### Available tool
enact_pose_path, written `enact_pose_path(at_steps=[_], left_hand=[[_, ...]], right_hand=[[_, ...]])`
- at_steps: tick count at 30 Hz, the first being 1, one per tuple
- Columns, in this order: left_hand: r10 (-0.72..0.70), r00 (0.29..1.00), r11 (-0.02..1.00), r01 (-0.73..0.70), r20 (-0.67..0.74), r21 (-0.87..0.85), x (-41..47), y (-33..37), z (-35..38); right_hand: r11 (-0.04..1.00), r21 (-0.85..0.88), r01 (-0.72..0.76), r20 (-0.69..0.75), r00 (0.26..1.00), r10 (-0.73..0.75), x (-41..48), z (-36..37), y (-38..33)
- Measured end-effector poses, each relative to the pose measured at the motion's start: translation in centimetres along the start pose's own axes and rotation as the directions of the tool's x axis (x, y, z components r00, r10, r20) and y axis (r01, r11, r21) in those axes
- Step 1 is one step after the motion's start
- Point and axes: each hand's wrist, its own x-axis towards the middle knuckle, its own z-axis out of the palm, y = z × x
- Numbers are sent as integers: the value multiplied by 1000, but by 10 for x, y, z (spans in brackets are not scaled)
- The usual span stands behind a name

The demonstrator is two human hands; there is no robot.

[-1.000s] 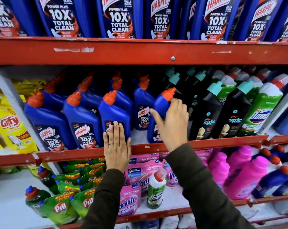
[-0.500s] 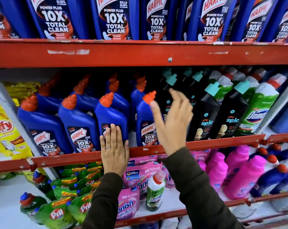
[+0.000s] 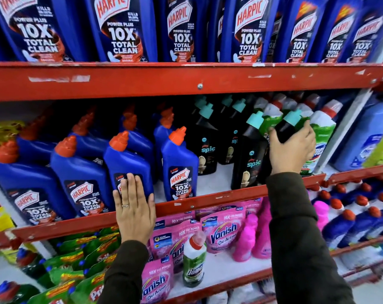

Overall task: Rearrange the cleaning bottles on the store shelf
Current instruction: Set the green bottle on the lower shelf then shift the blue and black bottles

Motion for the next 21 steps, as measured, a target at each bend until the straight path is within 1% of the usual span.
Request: enact_pose_path(at_steps=[2,3,7,10,12,14,17,19,21], left_hand=[[0,1000,1000,0,-2,-5,0,0,0],[-1,1000,1000,1,-2,-4,0,-1,0],[-6,1000,1000,6,5,2,0,-1,-1],[-3,1000,1000,3,14,-12,0,0,-1],[-6,1000,1000,6,16,-12,0,0,-1],[-8,1000,1000,8,15,-10,0,0,-2],[-6,1000,1000,7,10,-17,1,0,-3],[-3,1000,1000,3,7,-20,1,1,-3],[-1,1000,1000,1,7,-16,1,1,-3]], right_hand=[[1000,-31,2,49,999,-1,4,-1,7],[1000,-20,14,66,998,-13,6,-1,10],[994,89,70,102,992,-79,11,-4,14],[989,113,99,73,991,-108,6,-8,15],[983,116,144,23,989,-148,0,-11,15],[980,77,184,-36,983,-182,-5,-18,10],[982,32,188,-93,978,-185,-13,-38,-9],[979,28,204,-106,974,-200,-23,-54,-22],[976,31,216,-71,974,-213,-33,-69,-33]])
